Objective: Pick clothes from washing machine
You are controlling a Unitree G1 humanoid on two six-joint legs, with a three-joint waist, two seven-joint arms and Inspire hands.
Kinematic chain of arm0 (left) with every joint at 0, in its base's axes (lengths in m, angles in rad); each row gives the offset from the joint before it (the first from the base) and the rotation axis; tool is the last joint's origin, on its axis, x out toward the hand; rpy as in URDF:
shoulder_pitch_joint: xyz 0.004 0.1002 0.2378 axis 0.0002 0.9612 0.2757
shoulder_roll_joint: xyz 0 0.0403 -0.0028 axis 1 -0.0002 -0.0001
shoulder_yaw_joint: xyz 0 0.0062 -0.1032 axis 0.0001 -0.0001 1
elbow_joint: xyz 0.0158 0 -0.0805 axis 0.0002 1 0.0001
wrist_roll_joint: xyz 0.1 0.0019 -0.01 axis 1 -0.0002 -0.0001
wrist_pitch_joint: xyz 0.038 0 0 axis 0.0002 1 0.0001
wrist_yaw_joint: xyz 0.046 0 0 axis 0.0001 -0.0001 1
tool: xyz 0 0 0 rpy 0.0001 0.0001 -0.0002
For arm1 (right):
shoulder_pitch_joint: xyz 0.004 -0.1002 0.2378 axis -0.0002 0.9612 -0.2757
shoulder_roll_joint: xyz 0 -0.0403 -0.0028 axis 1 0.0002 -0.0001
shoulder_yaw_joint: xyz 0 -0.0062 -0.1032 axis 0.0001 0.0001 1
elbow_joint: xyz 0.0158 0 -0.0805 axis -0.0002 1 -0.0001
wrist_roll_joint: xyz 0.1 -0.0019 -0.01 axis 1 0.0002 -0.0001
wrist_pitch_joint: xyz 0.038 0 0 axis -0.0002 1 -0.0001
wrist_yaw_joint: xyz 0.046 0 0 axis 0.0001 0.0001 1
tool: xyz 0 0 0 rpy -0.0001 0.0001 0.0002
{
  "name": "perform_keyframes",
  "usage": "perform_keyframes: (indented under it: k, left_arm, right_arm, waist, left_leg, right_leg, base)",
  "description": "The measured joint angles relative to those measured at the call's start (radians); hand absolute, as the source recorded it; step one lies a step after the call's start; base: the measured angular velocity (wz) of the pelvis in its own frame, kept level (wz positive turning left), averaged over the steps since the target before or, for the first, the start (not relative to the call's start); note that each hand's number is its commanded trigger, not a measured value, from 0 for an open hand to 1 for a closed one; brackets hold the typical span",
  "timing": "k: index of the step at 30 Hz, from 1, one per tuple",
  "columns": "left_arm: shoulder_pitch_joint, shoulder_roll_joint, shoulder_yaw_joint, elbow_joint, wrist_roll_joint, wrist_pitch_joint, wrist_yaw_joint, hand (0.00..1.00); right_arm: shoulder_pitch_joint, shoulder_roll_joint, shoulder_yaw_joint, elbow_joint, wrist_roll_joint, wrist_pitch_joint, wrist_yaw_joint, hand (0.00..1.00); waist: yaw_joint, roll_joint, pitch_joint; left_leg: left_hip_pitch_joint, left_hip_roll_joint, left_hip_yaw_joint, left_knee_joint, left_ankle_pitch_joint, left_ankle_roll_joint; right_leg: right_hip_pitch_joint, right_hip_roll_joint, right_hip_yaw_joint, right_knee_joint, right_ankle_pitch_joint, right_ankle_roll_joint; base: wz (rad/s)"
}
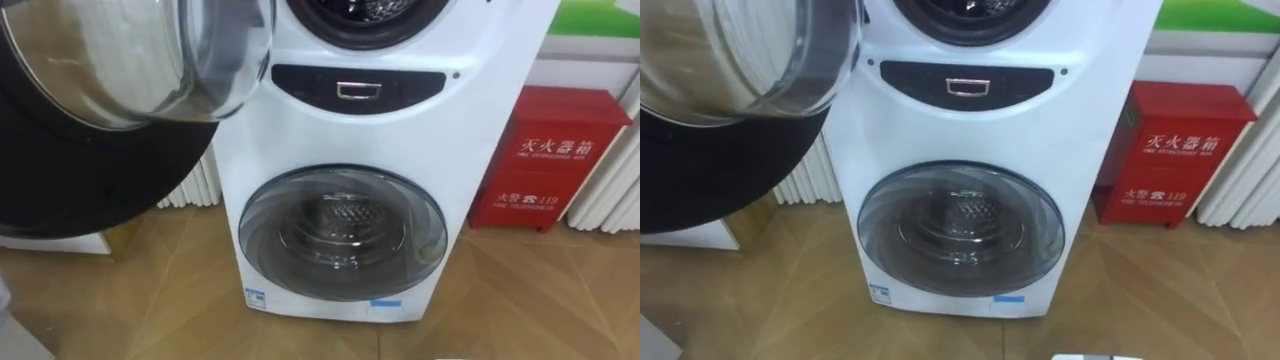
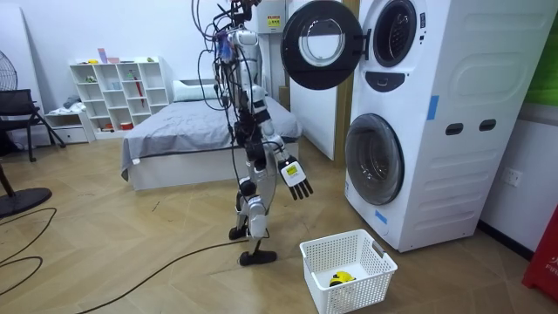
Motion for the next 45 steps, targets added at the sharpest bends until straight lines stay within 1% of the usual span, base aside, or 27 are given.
perform_keyframes:
  k: [2, 3, 4, 5, 6, 7, 9, 10, 12, 14, 16, 18, 19, 21, 23, 25, 27, 31, 35, 37, 38, 39, 40, 42, 43, 44, 45]
  left_arm:
    - [-0.026, 0.022, 0.053, -0.052, -0.061, 0.002, 0.022, 0.00]
    - [-0.033, 0.047, 0.063, -0.130, -0.095, 0.004, 0.047, 0.00]
    - [-0.049, 0.074, 0.090, -0.201, -0.121, 0.002, 0.062, 0.00]
    - [-0.063, 0.092, 0.098, -0.226, -0.135, 0.000, 0.075, 0.00]
    - [-0.090, 0.135, 0.103, -0.278, -0.151, -0.001, 0.102, 0.00]
    - [-0.103, 0.155, 0.109, -0.310, -0.151, -0.003, 0.113, 0.00]
    - [-0.161, 0.225, 0.135, -0.449, -0.153, -0.021, 0.157, 0.00]
    - [-0.180, 0.237, 0.146, -0.479, -0.158, -0.022, 0.165, 0.00]
    - [-0.227, 0.279, 0.179, -0.639, -0.172, -0.023, 0.226, 0.00]
    - [-0.260, 0.287, 0.215, -0.769, -0.179, -0.024, 0.252, 0.00]
    - [-0.316, 0.300, 0.224, -0.855, -0.191, -0.027, 0.279, 0.00]
    - [-0.390, 0.342, 0.246, -0.953, -0.193, -0.029, 0.291, 0.00]
    - [-0.403, 0.359, 0.245, -0.971, -0.192, -0.030, 0.291, 0.00]
    - [-0.488, 0.405, 0.248, -1.025, -0.190, -0.018, 0.305, 0.00]
    - [-0.545, 0.430, 0.241, -1.090, -0.188, -0.016, 0.318, 0.00]
    - [-0.622, 0.471, 0.201, -1.136, -0.168, -0.013, 0.328, 0.00]
    - [-0.656, 0.495, 0.177, -1.143, -0.128, 0.001, 0.329, 0.00]
    - [-0.707, 0.495, 0.133, -1.257, -0.046, 0.012, 0.328, 0.00]
    - [-0.745, 0.492, 0.053, -1.383, 0.002, 0.012, 0.273, 0.00]
    - [-0.746, 0.464, 0.007, -1.421, 0.051, 0.013, 0.258, 0.00]
    - [-0.746, 0.446, -0.004, -1.454, 0.075, 0.015, 0.250, 0.00]
    - [-0.745, 0.424, -0.026, -1.482, 0.083, 0.019, 0.230, 0.00]
    - [-0.745, 0.407, -0.040, -1.493, 0.086, 0.019, 0.217, 0.00]
    - [-0.733, 0.324, -0.141, -1.513, 0.092, 0.019, 0.164, 0.00]
    - [-0.724, 0.302, -0.167, -1.517, 0.096, 0.015, 0.150, 0.00]
    - [-0.691, 0.267, -0.221, -1.518, 0.098, 0.010, 0.114, 0.00]
    - [-0.651, 0.242, -0.267, -1.516, 0.099, 0.020, 0.079, 0.00]
  right_arm:
    - [0.019, -0.001, -0.030, -0.022, -0.009, -0.002, -0.010, 0.00]
    - [0.033, 0.000, -0.042, -0.052, -0.012, -0.003, -0.011, 0.00]
    - [0.046, -0.001, -0.062, -0.068, -0.012, -0.008, -0.009, 0.00]
    - [0.052, 0.000, -0.075, -0.068, -0.013, -0.011, -0.009, 0.00]
    - [0.059, -0.001, -0.094, -0.068, -0.021, -0.012, -0.010, 0.00]
    - [0.062, -0.001, -0.105, -0.070, -0.031, -0.012, -0.011, 0.00]
    - [0.088, -0.005, -0.118, -0.096, -0.041, -0.015, -0.017, 0.00]
    - [0.097, -0.004, -0.122, -0.105, -0.042, -0.014, -0.018, 0.00]
    - [0.112, -0.008, -0.128, -0.120, -0.045, -0.008, -0.019, 0.00]
    - [0.124, -0.008, -0.130, -0.143, -0.049, -0.001, -0.020, 0.00]
    - [0.133, -0.007, -0.135, -0.163, -0.061, 0.001, -0.019, 0.00]
    - [0.149, -0.002, -0.134, -0.198, -0.061, 0.003, -0.019, 0.00]
    - [0.150, -0.002, -0.135, -0.198, -0.062, 0.003, -0.019, 0.00]
    - [0.154, -0.003, -0.138, -0.205, -0.070, 0.013, -0.024, 0.00]
    - [0.150, -0.005, -0.137, -0.205, -0.074, 0.023, -0.019, 0.00]
    - [0.142, -0.016, -0.138, -0.204, -0.078, 0.029, -0.017, 0.00]
    - [0.131, -0.019, -0.137, -0.188, -0.076, 0.036, -0.015, 0.00]
    - [0.125, -0.019, -0.136, -0.180, -0.071, 0.046, 0.011, 0.00]
    - [0.125, -0.019, -0.123, -0.180, -0.060, 0.067, 0.031, 0.00]
    - [0.123, -0.020, -0.115, -0.183, -0.059, 0.077, 0.035, 0.00]
    - [0.119, -0.020, -0.094, -0.183, -0.056, 0.082, 0.035, 0.00]
    - [0.117, -0.020, -0.081, -0.182, -0.056, 0.087, 0.038, 0.00]
    - [0.115, -0.020, -0.075, -0.180, -0.058, 0.089, 0.040, 0.00]
    - [0.093, -0.023, -0.041, -0.162, -0.063, 0.092, 0.047, 0.00]
    - [0.084, -0.023, -0.034, -0.154, -0.062, 0.092, 0.047, 0.00]
    - [0.065, -0.024, -0.012, -0.142, -0.061, 0.092, 0.047, 0.00]
    - [0.053, -0.023, 0.001, -0.142, -0.062, 0.092, 0.048, 0.00]
  waist:
    - [0.005, 0.011, -0.0015]
    - [0.005, 0.015, -0.0009]
    - [0.005, 0.021, -0.0044]
    - [0.005, 0.025, -0.0065]
    - [0.004, 0.035, -0.0136]
    - [0.002, 0.036, -0.0160]
    - [0.006, 0.046, -0.0155]
    - [0.008, 0.048, -0.0160]
    - [0.007, 0.059, -0.0159]
    - [0.007, 0.070, -0.0103]
    - [0.005, 0.081, -0.0119]
    - [0.010, 0.084, -0.0123]
    - [0.010, 0.083, -0.0120]
    - [0.023, 0.082, -0.0128]
    - [0.027, 0.077, -0.0124]
    - [0.024, 0.078, -0.0117]
    - [0.015, 0.076, -0.0099]
    - [-0.004, 0.066, -0.0072]
    - [-0.031, 0.064, -0.0055]
    - [-0.043, 0.065, -0.0039]
    - [-0.052, 0.067, -0.0055]
    - [-0.056, 0.060, -0.0011]
    - [-0.059, 0.059, -0.0003]
    - [-0.067, 0.061, -0.0014]
    - [-0.075, 0.061, -0.0014]
    - [-0.089, 0.061, -0.0015]
    - [-0.104, 0.061, -0.0016]
  left_leg:
    - [-0.001, -0.001, -0.001, -0.001, 0.000, 0.000]
    - [-0.005, 0.000, -0.001, 0.000, 0.000, 0.000]
    - [-0.003, 0.000, -0.005, -0.001, 0.000, 0.000]
    - [-0.002, -0.001, -0.006, -0.001, 0.000, 0.000]
    - [-0.001, -0.002, -0.016, -0.001, 0.000, 0.000]
    - [-0.001, -0.002, -0.017, -0.001, 0.000, 0.000]
    - [0.001, -0.001, -0.013, -0.003, 0.000, 0.000]
    - [0.000, -0.001, -0.012, -0.004, 0.000, 0.000]
    - [-0.001, -0.003, -0.012, -0.004, 0.000, 0.000]
    - [0.002, -0.004, -0.013, -0.004, 0.000, 0.000]
    - [0.002, -0.007, -0.013, -0.005, 0.000, 0.000]
    - [0.002, -0.007, -0.014, -0.006, 0.000, 0.000]
    - [0.003, -0.007, -0.014, -0.006, 0.000, 0.000]
    - [0.000, -0.007, -0.017, -0.006, 0.000, 0.000]
    - [-0.004, -0.009, -0.018, -0.006, 0.000, 0.000]
    - [-0.003, -0.013, -0.021, -0.006, 0.001, 0.001]
    - [-0.003, -0.015, -0.024, -0.006, 0.002, 0.003]
    - [-0.006, -0.018, -0.025, -0.005, 0.002, 0.004]
    - [-0.004, -0.021, -0.024, -0.004, 0.003, 0.005]
    - [-0.005, -0.022, -0.024, -0.004, 0.003, 0.005]
    - [-0.008, -0.022, -0.027, -0.002, 0.003, 0.005]
    - [-0.008, -0.022, -0.027, -0.002, 0.004, 0.006]
    - [-0.008, -0.022, -0.026, -0.003, 0.004, 0.007]
    - [-0.007, -0.023, -0.024, -0.003, 0.006, 0.009]
    - [-0.007, -0.024, -0.024, -0.003, 0.007, 0.011]
    - [-0.007, -0.025, -0.020, -0.003, 0.008, 0.013]
    - [-0.008, -0.025, -0.017, -0.003, 0.009, 0.014]
  right_leg:
    - [-0.001, 0.001, 0.002, 0.001, -0.001, 0.001]
    - [-0.005, 0.003, 0.003, 0.001, -0.001, 0.001]
    - [-0.003, 0.009, 0.006, 0.000, -0.001, 0.001]
    - [0.000, 0.009, 0.006, 0.000, -0.001, 0.001]
    - [0.002, 0.008, 0.002, 0.000, -0.001, 0.001]
    - [0.002, 0.008, 0.001, 0.002, -0.001, 0.001]
    - [-0.001, 0.010, 0.009, 0.004, 0.000, 0.001]
    - [-0.003, 0.010, 0.012, 0.005, 0.000, 0.001]
    - [-0.002, 0.009, 0.013, 0.007, 0.000, 0.002]
    - [-0.003, 0.010, 0.021, 0.006, 0.002, 0.003]
    - [-0.006, 0.008, 0.026, 0.006, 0.002, 0.004]
    - [-0.017, 0.009, 0.029, 0.008, 0.002, 0.004]
    - [-0.017, 0.009, 0.029, 0.007, 0.002, 0.004]
    - [-0.017, 0.008, 0.024, 0.007, 0.002, 0.004]
    - [-0.015, 0.005, 0.016, 0.005, 0.002, 0.005]
    - [-0.008, 0.001, 0.009, 0.004, 0.002, 0.007]
    - [-0.001, -0.002, 0.004, 0.003, 0.002, 0.008]
    - [-0.005, -0.006, 0.002, 0.000, -0.001, 0.014]
    - [0.000, -0.010, 0.001, 0.000, -0.002, 0.016]
    - [-0.001, -0.011, -0.002, 0.000, -0.002, 0.016]
    - [-0.002, -0.011, -0.005, 0.000, -0.002, 0.016]
    - [-0.003, -0.010, -0.003, 0.000, -0.002, 0.016]
    - [-0.002, -0.010, 0.000, 0.000, -0.002, 0.016]
    - [-0.003, -0.012, -0.001, 0.001, -0.001, 0.016]
    - [-0.002, -0.013, -0.004, 0.001, -0.002, 0.016]
    - [-0.002, -0.014, -0.005, 0.003, -0.002, 0.017]
    - [-0.005, -0.014, -0.003, 0.005, -0.002, 0.017]
  base:
    - [0.07]
    - [0.00]
    - [0.00]
    - [0.03]
    - [0.04]
    - [0.00]
    - [-0.07]
    - [-0.08]
    - [-0.12]
    - [-0.14]
    - [-0.07]
    - [-0.07]
    - [0.00]
    - [0.08]
    - [0.14]
    - [0.10]
    - [0.11]
    - [0.05]
    - [0.00]
    - [0.03]
    - [0.04]
    - [0.04]
    - [0.00]
    - [0.00]
    - [0.00]
    - [0.00]
    - [-0.05]
